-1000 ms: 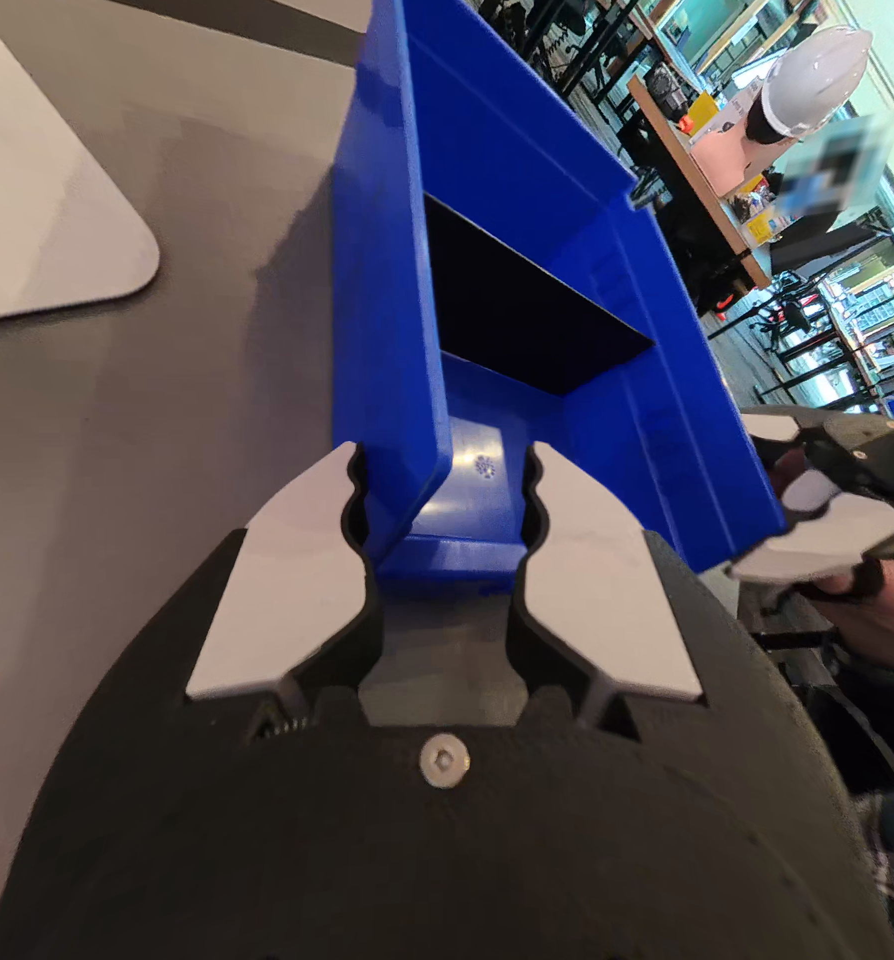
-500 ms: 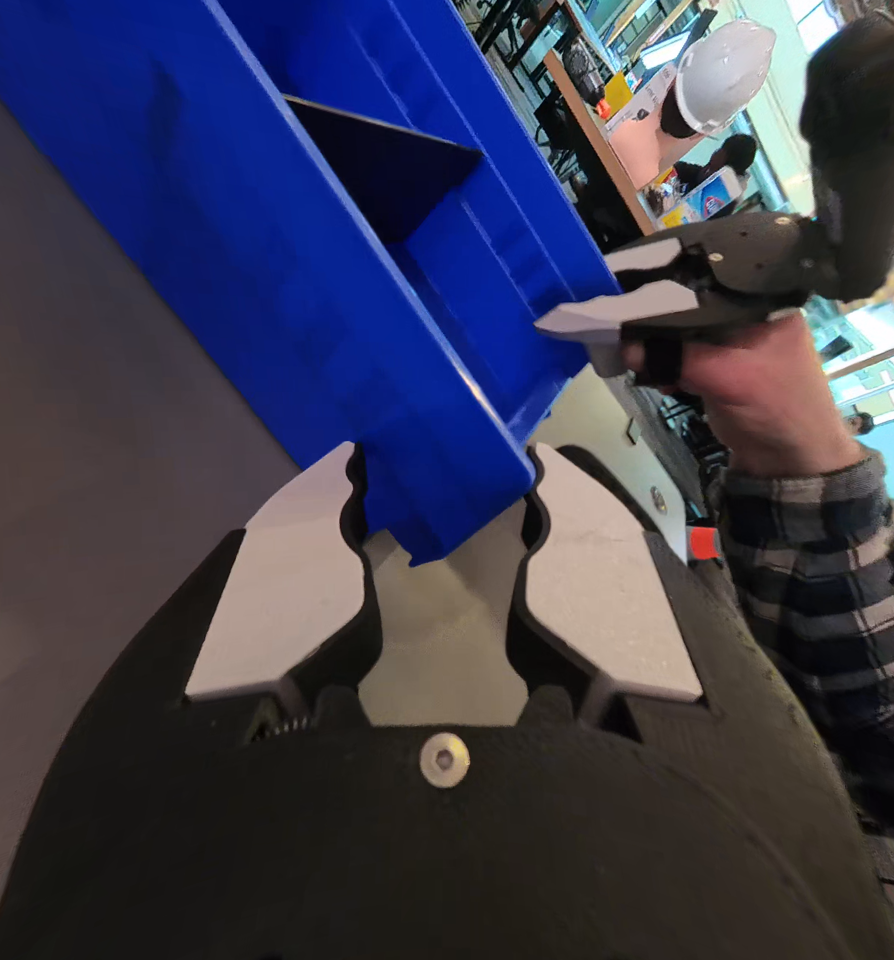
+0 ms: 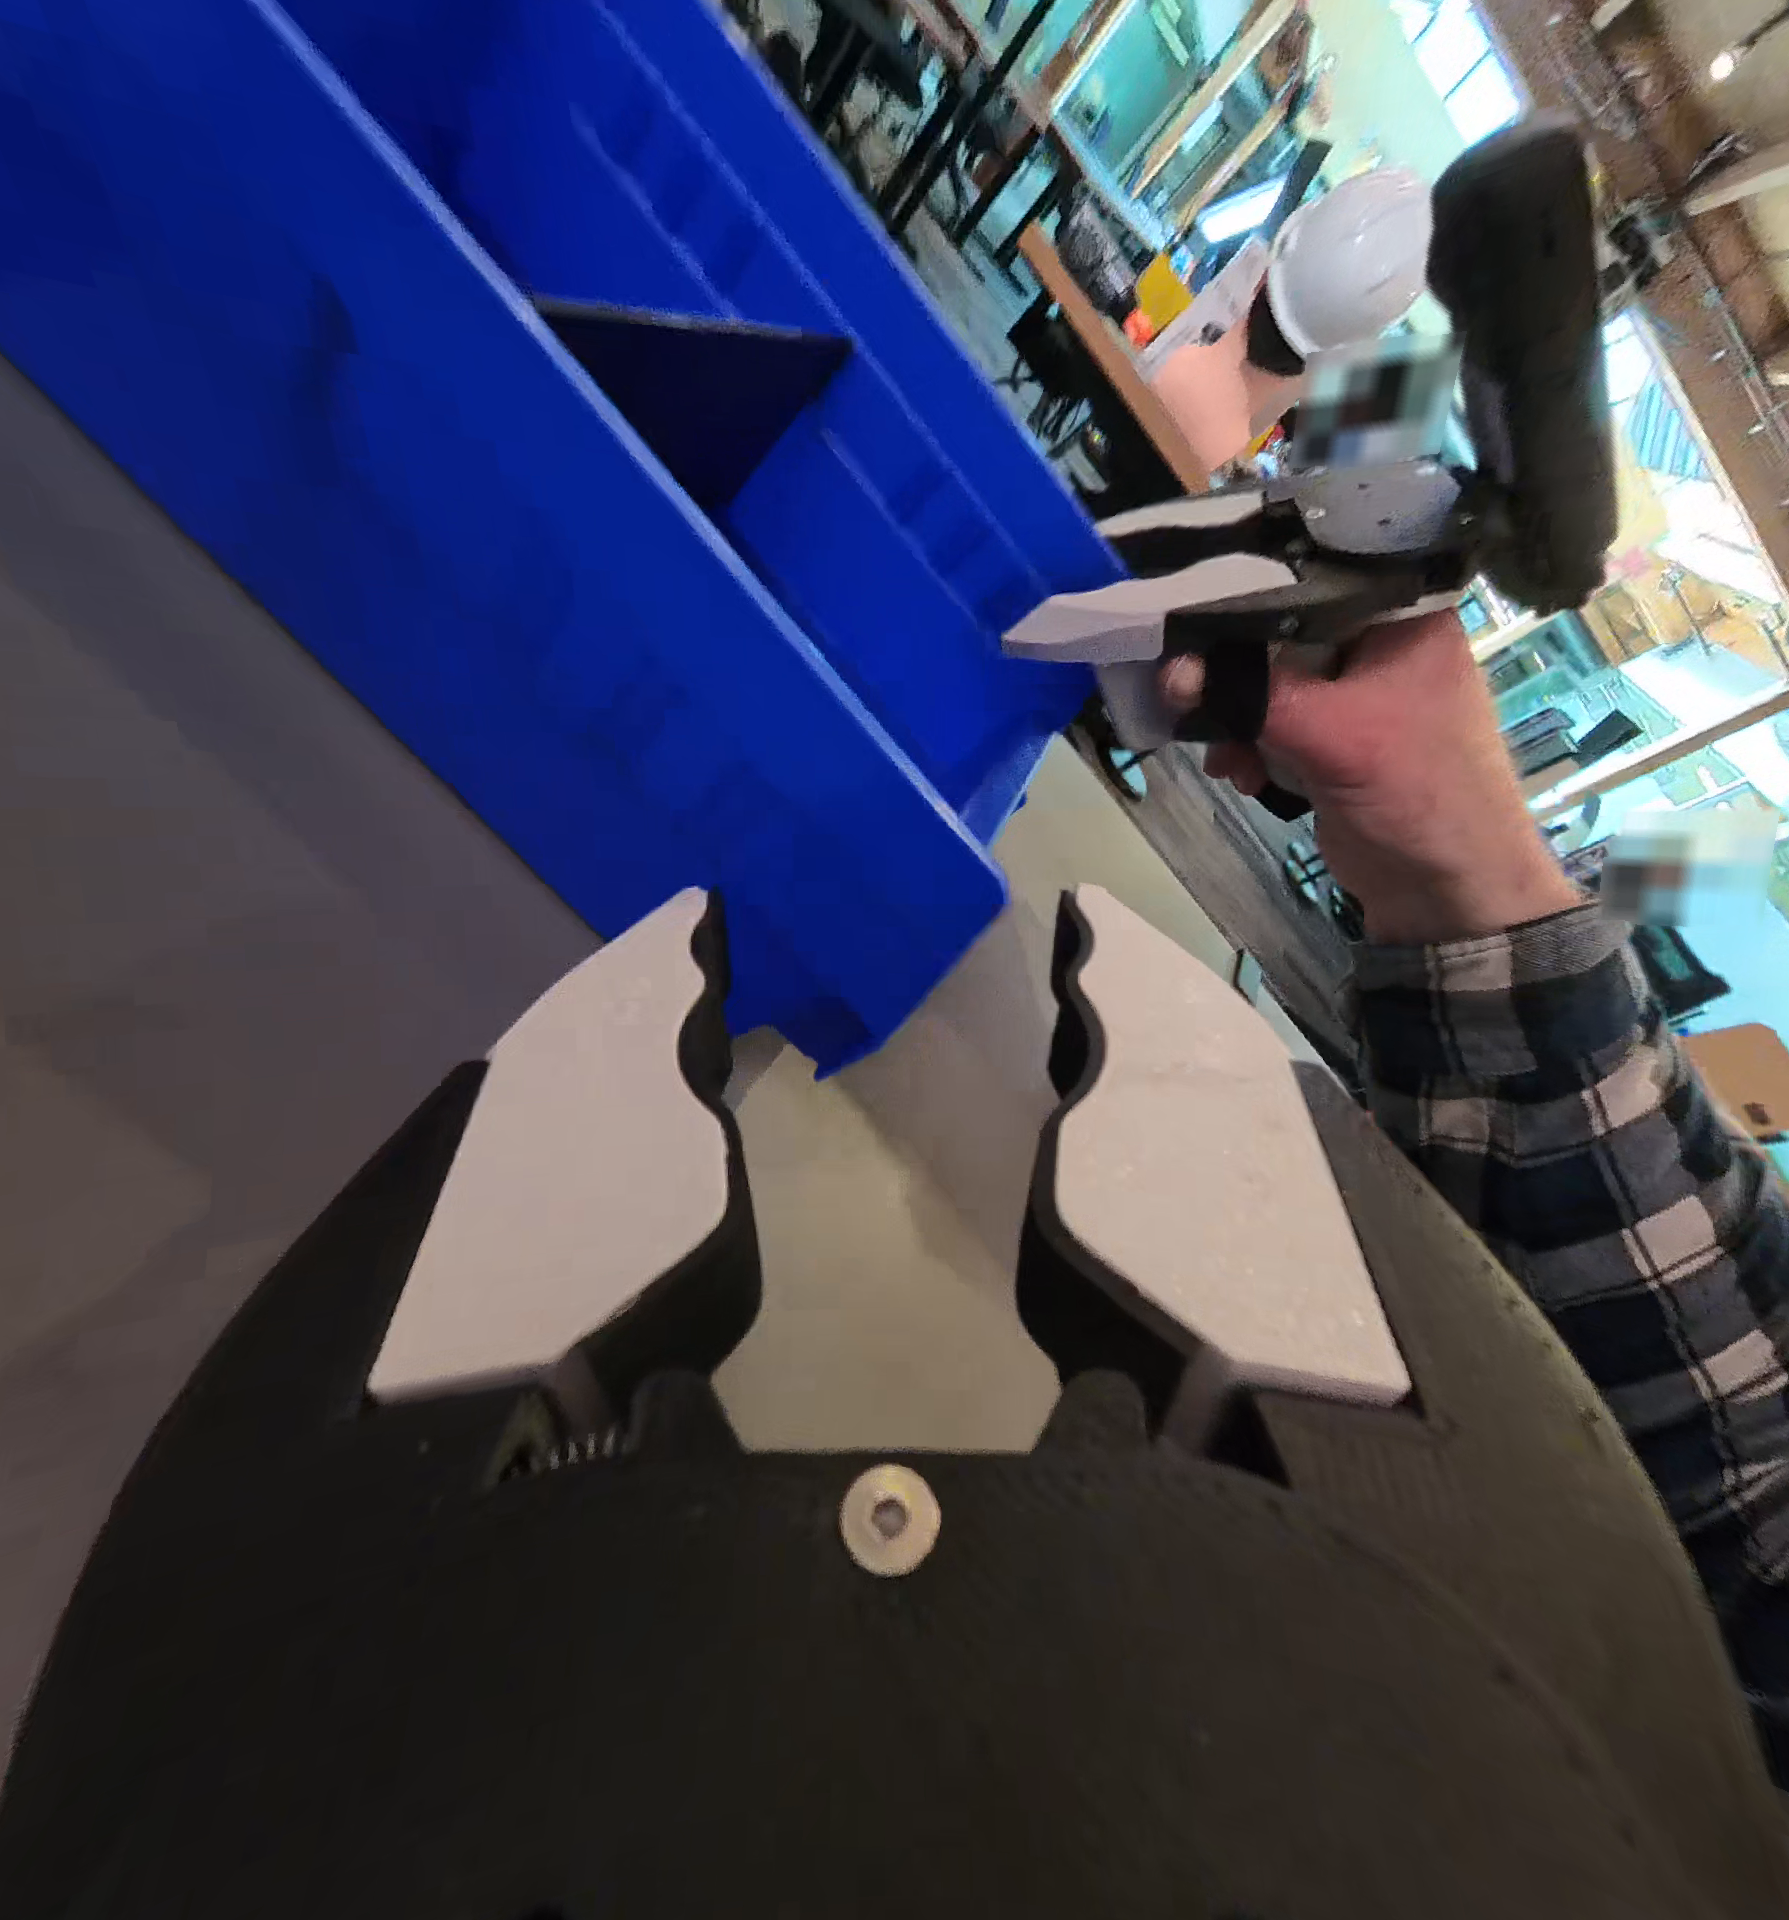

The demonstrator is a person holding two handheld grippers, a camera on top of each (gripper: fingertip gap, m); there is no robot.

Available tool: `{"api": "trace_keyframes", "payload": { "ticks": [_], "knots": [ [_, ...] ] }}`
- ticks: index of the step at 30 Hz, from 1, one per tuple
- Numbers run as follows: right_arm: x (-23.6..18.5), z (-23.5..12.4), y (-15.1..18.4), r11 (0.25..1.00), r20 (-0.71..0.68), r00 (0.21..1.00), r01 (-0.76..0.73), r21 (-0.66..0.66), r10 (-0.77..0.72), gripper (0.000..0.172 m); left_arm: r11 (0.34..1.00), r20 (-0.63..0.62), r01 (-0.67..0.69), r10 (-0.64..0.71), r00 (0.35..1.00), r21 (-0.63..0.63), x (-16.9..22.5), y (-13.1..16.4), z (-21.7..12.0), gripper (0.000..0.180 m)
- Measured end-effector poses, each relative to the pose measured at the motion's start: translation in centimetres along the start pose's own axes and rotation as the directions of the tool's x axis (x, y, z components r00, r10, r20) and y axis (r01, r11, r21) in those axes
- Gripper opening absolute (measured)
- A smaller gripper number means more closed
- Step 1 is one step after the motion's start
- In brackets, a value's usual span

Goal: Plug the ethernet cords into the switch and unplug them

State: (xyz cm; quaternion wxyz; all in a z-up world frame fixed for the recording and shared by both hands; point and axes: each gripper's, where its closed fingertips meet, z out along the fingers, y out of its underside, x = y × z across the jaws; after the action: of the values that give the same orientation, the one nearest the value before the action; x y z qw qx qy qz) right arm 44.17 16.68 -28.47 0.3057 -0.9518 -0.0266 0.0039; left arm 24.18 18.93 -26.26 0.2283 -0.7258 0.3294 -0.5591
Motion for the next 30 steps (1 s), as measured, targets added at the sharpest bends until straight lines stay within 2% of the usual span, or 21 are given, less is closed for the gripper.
{"api": "trace_keyframes", "payload": {
  "ticks": [3, 5, 7, 9, 11, 13, 16, 19, 23, 25, 27, 28, 30],
  "knots": [
    [-1.0, -3.9, -0.7, 0.989, -0.157, 0.984, 0.099, 0.113, -0.081, 0.052, 0.991, 0.022, -0.132, 0.132, 0.991, 0.017, 0.7, 0.2, -4.7, 0.061],
    [-4.7, -6.3, -1.2, 0.967, -0.158, 0.974, 0.188, 0.175, -0.161, 0.046, 0.975, 0.052, -0.220, 0.220, 0.974, 0.005, 1.0, 1.2, -8.7, 0.059],
    [-9.7, -7.6, -1.2, 0.940, -0.100, 0.963, 0.265, 0.215, -0.249, 0.039, 0.951, 0.074, -0.308, 0.308, 0.948, -0.016, 1.3, 2.6, -12.9, 0.051],
    [-15.6, -7.8, -0.7, 0.919, 0.005, 0.947, 0.309, 0.244, -0.320, 0.036, 0.913, 0.161, -0.404, 0.407, 0.899, -0.057, 0.6, 3.7, -17.4, 0.050],
    [-21.9, -7.2, 0.1, 0.898, 0.132, 0.909, 0.352, 0.265, -0.395, 0.034, 0.880, 0.272, -0.472, 0.469, 0.840, -0.059, -0.5, 3.6, -22.5, 0.046],
    [-27.0, -6.1, 1.0, 0.872, 0.196, 0.863, 0.410, 0.268, -0.466, 0.034, 0.873, 0.404, -0.486, 0.461, 0.790, -0.044, -2.3, 2.5, -28.0, 0.046],
    [-33.2, -4.5, 1.8, 0.834, 0.268, 0.799, 0.461, 0.302, -0.539, 0.032, 0.832, 0.638, -0.553, 0.445, 0.628, -0.035, -5.9, -0.8, -37.3, 0.045],
    [-37.3, -2.8, 2.6, 0.830, 0.346, 0.758, 0.465, 0.307, -0.553, 0.032, 0.796, 0.766, -0.594, 0.452, 0.457, -0.115, -9.3, -4.0, -44.3, 0.052],
    [-39.6, -0.9, 2.7, 0.809, 0.340, 0.739, 0.479, 0.342, -0.582, 0.032, 0.779, 0.810, -0.591, 0.477, 0.340, -0.211, -13.3, -8.1, -48.0, 0.059],
    [-40.1, 0.1, 3.3, 0.813, 0.357, 0.734, 0.482, 0.326, -0.578, 0.032, 0.790, 0.809, -0.564, 0.484, 0.335, -0.239, -15.3, -9.4, -48.2, 0.059],
    [-40.5, 0.7, 3.8, 0.818, 0.373, 0.729, 0.488, 0.305, -0.573, 0.033, 0.787, 0.806, -0.535, 0.514, 0.293, -0.307, -17.4, -10.2, -48.1, 0.059],
    [-40.7, 0.8, 4.0, 0.816, 0.375, 0.726, 0.491, 0.304, -0.576, 0.033, 0.786, 0.796, -0.528, 0.526, 0.301, -0.320, -18.1, -10.5, -47.6, 0.055],
    [-41.0, 0.9, 4.3, 0.814, 0.384, 0.718, 0.498, 0.299, -0.580, 0.033, 0.787, 0.791, -0.470, 0.555, 0.258, -0.399, -20.1, -10.7, -47.5, 0.051]
  ]
}}
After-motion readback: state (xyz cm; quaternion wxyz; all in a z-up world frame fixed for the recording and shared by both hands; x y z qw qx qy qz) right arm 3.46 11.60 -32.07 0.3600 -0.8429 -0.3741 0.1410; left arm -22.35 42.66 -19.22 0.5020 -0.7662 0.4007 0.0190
